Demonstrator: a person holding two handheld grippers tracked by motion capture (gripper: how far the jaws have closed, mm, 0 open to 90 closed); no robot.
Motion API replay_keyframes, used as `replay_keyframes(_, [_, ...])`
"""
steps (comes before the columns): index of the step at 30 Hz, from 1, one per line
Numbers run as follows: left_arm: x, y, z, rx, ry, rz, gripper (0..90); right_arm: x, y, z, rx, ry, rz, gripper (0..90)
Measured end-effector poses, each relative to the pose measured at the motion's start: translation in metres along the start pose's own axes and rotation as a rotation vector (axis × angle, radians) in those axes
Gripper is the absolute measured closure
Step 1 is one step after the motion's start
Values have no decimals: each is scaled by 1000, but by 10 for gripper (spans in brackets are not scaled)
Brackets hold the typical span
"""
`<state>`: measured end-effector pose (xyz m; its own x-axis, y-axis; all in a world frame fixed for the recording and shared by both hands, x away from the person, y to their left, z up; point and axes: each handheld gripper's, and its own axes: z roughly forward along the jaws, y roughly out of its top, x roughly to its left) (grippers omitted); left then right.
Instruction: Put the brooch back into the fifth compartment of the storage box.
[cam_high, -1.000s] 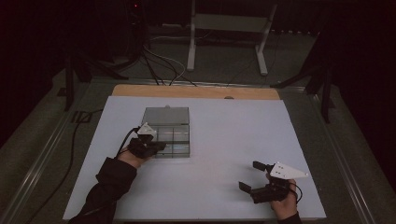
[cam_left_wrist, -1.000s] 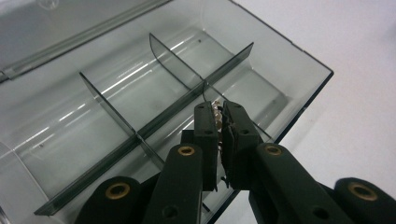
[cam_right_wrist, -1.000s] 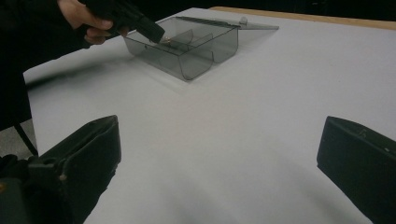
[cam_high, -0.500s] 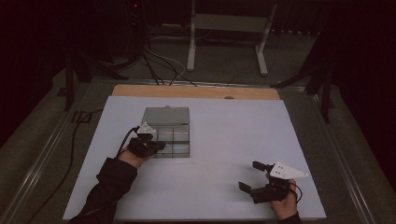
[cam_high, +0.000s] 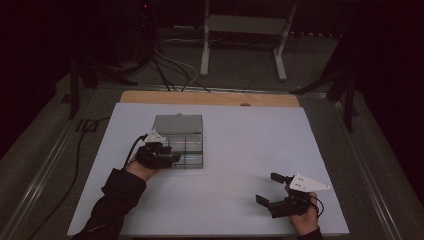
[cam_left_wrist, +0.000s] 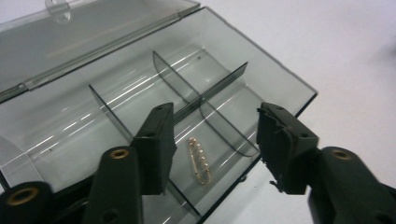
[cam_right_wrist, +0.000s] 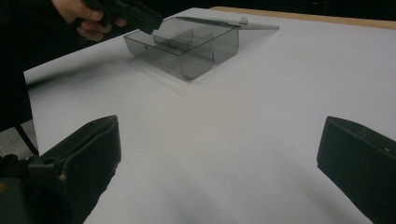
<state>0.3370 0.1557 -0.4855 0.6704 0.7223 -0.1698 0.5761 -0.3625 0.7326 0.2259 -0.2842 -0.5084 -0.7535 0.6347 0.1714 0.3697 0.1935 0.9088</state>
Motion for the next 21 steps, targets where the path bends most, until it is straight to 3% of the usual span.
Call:
replay_keyframes(6, [-3, 3, -15, -54, -43, 18, 383, 0, 0, 0, 0, 0, 2, 0])
replay_keyframes(10, [-5, 4, -21, -57, -52, 28, 283, -1, 0, 0, 0, -1, 2, 0])
replay_keyframes(16, [-4, 1, -25, -43, -74, 6, 162, 0, 0, 0, 1, -3, 0, 0])
replay_keyframes(21, [-3, -1, -31, -74, -97, -1, 86, -1, 0, 0, -1, -3, 2, 0])
